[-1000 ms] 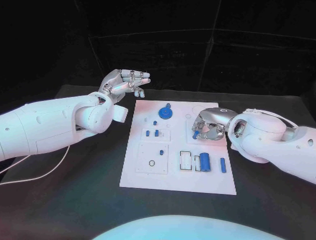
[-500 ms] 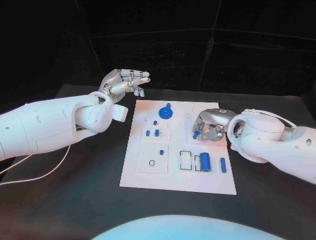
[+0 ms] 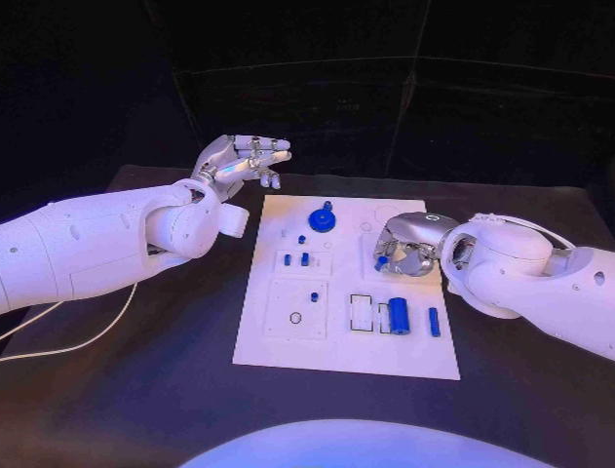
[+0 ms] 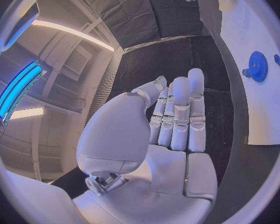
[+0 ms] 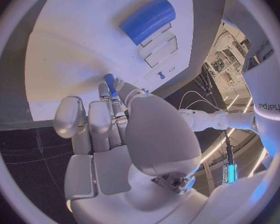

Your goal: Assemble the parts on the task board

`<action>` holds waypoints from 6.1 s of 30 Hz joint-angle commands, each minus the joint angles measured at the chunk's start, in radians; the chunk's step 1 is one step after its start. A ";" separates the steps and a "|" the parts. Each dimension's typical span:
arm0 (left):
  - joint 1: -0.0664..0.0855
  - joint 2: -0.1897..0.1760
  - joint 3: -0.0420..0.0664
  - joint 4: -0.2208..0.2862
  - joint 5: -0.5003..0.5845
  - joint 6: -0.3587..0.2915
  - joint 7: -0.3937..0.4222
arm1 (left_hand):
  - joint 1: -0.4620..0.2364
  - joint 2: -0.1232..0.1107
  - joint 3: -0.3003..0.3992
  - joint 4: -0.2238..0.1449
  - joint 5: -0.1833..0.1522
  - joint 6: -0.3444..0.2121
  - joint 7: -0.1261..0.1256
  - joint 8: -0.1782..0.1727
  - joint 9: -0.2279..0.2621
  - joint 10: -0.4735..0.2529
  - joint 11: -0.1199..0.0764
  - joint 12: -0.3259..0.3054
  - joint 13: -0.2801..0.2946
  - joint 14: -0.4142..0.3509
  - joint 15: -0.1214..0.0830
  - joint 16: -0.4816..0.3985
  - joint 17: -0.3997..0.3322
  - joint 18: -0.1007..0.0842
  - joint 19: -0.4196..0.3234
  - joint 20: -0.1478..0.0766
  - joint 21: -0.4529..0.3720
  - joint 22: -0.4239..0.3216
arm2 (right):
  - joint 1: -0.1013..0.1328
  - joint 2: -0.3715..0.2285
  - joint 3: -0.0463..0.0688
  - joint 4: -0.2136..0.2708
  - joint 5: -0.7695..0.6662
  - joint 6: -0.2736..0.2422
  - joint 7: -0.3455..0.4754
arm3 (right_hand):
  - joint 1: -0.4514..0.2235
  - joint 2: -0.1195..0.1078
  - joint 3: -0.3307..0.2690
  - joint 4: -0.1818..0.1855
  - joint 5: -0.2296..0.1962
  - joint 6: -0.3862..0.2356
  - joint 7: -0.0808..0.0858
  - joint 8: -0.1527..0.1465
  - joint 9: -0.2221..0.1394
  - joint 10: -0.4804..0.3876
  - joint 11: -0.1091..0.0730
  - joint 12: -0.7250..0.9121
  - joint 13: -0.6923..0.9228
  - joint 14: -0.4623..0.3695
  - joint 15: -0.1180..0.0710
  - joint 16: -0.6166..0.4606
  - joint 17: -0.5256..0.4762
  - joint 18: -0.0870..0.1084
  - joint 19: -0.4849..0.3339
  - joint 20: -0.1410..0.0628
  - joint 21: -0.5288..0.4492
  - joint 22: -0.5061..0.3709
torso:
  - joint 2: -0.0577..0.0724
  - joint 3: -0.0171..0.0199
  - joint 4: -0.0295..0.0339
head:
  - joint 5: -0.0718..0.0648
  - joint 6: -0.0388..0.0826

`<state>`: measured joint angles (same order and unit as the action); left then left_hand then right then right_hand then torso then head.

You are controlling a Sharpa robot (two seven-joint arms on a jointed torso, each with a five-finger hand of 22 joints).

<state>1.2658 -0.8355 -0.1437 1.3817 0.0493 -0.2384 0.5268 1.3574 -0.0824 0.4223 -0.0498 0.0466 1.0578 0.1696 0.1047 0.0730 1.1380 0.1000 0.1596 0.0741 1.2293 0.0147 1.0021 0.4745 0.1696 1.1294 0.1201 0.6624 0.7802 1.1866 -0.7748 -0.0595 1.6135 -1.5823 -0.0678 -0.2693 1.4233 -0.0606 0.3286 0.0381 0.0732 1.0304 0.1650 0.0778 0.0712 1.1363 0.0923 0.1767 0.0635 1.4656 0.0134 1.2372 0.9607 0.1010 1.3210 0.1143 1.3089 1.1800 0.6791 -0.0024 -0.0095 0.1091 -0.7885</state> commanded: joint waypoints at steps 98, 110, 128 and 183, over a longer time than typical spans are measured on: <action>0.001 0.027 0.001 -0.015 0.007 0.015 0.008 | 0.004 0.003 -0.009 -0.001 0.005 -0.003 0.006 0.003 -0.001 -0.007 0.004 0.008 0.001 -0.007 0.003 -0.003 -0.002 0.013 -0.001 -0.001 -0.005 -0.002 | -0.098 0.221 -0.038 0.037 -0.100 -0.063 0.106 | 0.001 -0.009 0.084 -0.027 0.042 0.081 -0.016 -0.001 0.001 0.086 -0.018 -0.049 0.004 0.005 -0.021 0.012 -0.001 -0.013 0.016 -0.015 0.024 0.026 | 0.000 -0.0007 0.0002 | 0.041 -0.018; 0.001 0.027 0.001 -0.014 0.007 0.016 0.007 | 0.004 0.003 -0.009 -0.001 0.005 -0.003 0.006 0.003 -0.001 -0.007 0.004 0.008 0.001 -0.007 0.003 -0.003 -0.002 0.013 -0.001 -0.001 -0.005 -0.002 | -0.098 0.230 -0.045 0.032 -0.100 -0.075 0.106 | -0.053 -0.048 0.061 -0.007 0.021 0.023 0.003 -0.018 -0.008 0.059 -0.001 -0.078 0.002 0.003 -0.007 0.011 -0.004 -0.012 0.009 -0.005 0.018 0.019 | 0.000 -0.0003 -0.0002 | 0.040 -0.016; 0.001 0.028 0.001 -0.017 0.007 0.022 0.002 | 0.004 0.003 -0.009 -0.001 0.005 -0.003 0.006 0.003 -0.001 -0.007 0.004 0.008 0.001 -0.007 0.003 -0.003 -0.002 0.013 -0.001 -0.001 -0.005 -0.002 | -0.098 0.234 -0.046 0.034 -0.066 -0.155 0.133 | -0.065 -0.064 0.020 0.008 0.012 -0.120 -0.003 -0.018 -0.008 0.069 -0.005 -0.086 0.008 0.004 -0.009 0.021 0.003 -0.011 0.012 -0.002 0.020 0.024 | 0.000 -0.0002 -0.0001 | 0.038 -0.011; 0.001 0.023 0.001 -0.018 0.007 0.021 0.001 | 0.004 0.003 -0.009 -0.001 0.005 -0.003 0.006 0.003 -0.001 -0.007 0.004 0.008 0.001 -0.007 0.003 -0.003 -0.002 0.013 -0.001 -0.001 -0.005 -0.002 | -0.097 0.144 -0.045 0.104 0.034 -0.342 0.225 | -0.050 -0.061 -0.045 -0.001 0.035 -0.101 0.019 -0.006 0.000 -0.038 0.022 -0.093 0.002 -0.015 0.012 -0.025 -0.071 0.002 -0.029 0.016 -0.029 -0.039 | -0.002 -0.0005 -0.0021 | 0.031 -0.014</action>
<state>1.2655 -0.8125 -0.1437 1.3618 0.0536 -0.2279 0.5224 1.3574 -0.0824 0.4196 -0.0526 0.0466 1.0578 0.1696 0.1047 0.0733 1.1344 0.1035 0.1640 0.0741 1.2258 0.0182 1.0021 0.4740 0.1693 1.1294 0.1201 0.6624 0.7791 1.0875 -0.6241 -0.1058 1.7074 -1.5932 -0.2840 -0.1106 1.3664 -0.1227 0.2879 0.0366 0.1049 0.9254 0.1827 0.0694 0.0704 1.0966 0.1162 0.0803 0.0642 1.4489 0.0197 1.2155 0.8892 0.1009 1.2956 0.1286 1.2844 1.1397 0.6788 -0.0024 -0.0101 0.1425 -0.8040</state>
